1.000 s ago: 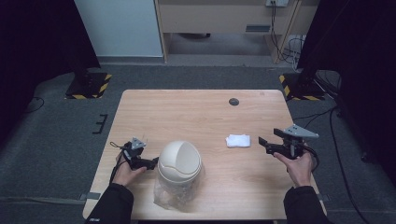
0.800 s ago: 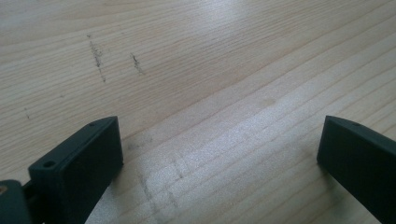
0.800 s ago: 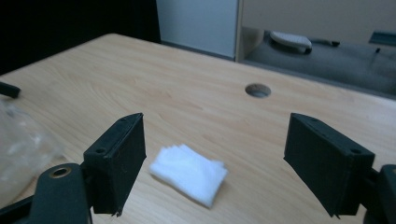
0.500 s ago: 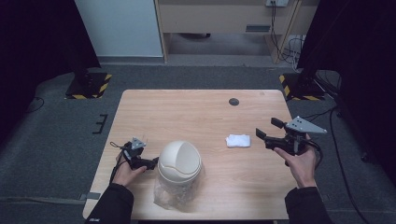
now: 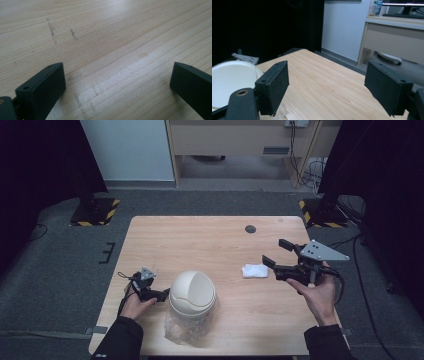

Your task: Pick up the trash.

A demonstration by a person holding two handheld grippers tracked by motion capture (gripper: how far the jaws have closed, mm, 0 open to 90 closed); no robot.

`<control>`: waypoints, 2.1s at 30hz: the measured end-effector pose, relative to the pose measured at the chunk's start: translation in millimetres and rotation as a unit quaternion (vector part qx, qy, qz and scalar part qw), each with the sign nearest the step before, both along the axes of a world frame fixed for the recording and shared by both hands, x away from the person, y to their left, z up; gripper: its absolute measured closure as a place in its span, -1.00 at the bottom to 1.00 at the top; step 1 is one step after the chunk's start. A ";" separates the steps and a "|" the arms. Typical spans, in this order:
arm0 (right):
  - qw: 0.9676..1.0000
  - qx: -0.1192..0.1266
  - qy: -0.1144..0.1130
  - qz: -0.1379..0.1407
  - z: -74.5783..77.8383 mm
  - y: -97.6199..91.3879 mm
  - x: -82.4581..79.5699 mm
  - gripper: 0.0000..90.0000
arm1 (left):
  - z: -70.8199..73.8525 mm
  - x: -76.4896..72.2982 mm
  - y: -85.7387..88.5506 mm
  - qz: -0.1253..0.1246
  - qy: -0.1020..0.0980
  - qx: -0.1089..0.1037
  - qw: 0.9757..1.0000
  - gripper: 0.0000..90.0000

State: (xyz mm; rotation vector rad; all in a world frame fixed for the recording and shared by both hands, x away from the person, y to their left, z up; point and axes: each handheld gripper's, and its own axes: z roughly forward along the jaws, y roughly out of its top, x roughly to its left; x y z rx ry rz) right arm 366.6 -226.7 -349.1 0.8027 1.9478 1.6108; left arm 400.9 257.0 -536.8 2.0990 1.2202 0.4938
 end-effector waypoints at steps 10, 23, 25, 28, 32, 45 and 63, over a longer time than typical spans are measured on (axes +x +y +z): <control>0.999 0.020 -0.010 0.037 13.1 19.2 -8.0 -0.58 | 0.0 0.0 0.0 0.000 0.000 0.000 1.000 -1.00; 0.996 0.015 -0.001 0.087 15.8 59.2 -5.9 -0.56 | 0.0 0.0 0.0 0.000 0.000 0.000 1.000 -1.00; 0.996 0.017 0.001 0.093 15.4 62.9 -5.9 -0.56 | 0.0 0.0 0.0 0.000 0.000 0.000 1.000 -1.00; 0.994 0.011 0.011 0.110 10.7 77.0 -6.0 -0.54 | 0.0 0.0 0.0 0.000 0.000 0.000 1.000 -1.00; 0.992 0.008 0.025 0.125 2.6 88.4 -5.9 -0.53 | 0.0 0.0 0.0 0.000 0.000 0.000 1.000 -1.00; 0.986 0.009 0.057 0.158 -17.6 114.6 -11.6 -0.49 | 0.0 0.1 0.0 0.000 0.000 -0.001 1.000 -1.00; 0.973 -0.033 0.098 0.206 -44.7 145.8 -23.1 -0.42 | 0.0 0.1 0.1 0.000 0.000 -0.001 1.000 -1.00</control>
